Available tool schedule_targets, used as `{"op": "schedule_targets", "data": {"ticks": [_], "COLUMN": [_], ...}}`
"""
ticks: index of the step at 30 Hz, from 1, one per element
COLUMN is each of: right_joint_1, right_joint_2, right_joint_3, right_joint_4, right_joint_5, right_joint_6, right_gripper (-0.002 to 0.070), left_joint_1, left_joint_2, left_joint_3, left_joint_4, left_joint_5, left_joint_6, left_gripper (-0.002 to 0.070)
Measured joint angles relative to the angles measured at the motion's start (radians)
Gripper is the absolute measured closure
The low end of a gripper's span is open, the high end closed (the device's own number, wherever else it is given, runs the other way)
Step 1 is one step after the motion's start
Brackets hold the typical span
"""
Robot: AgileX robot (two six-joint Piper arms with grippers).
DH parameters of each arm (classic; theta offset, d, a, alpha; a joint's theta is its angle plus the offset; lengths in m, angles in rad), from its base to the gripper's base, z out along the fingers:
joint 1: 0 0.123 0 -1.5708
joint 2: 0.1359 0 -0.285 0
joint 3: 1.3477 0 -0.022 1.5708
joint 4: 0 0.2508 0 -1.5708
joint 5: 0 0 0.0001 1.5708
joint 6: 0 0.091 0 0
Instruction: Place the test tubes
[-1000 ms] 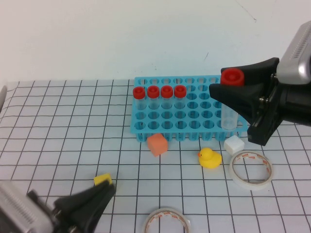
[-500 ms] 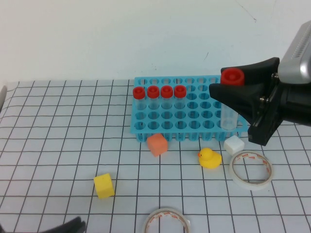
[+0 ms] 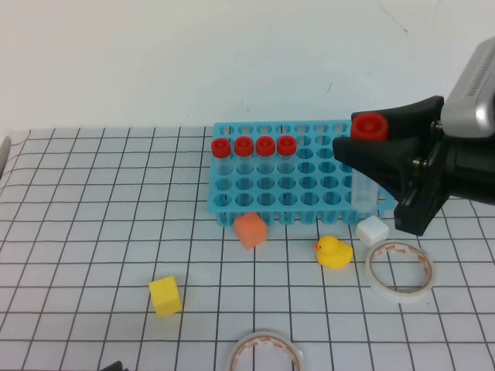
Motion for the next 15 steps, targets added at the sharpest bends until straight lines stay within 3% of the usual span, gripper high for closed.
{"op": "schedule_targets", "data": {"ticks": [15], "right_joint_1": [0.0], "right_joint_2": [0.055], "right_joint_3": [0.0], "right_joint_4": [0.0], "right_joint_5": [0.008], "right_joint_6": [0.0], "right_gripper": [0.0404], "left_joint_1": [0.0], "left_joint_2": [0.0], "left_joint_3": [0.0], "left_joint_4": [-0.002], "left_joint_5": [0.006], "left_joint_6": [0.0], "left_gripper": [0.0675]}}
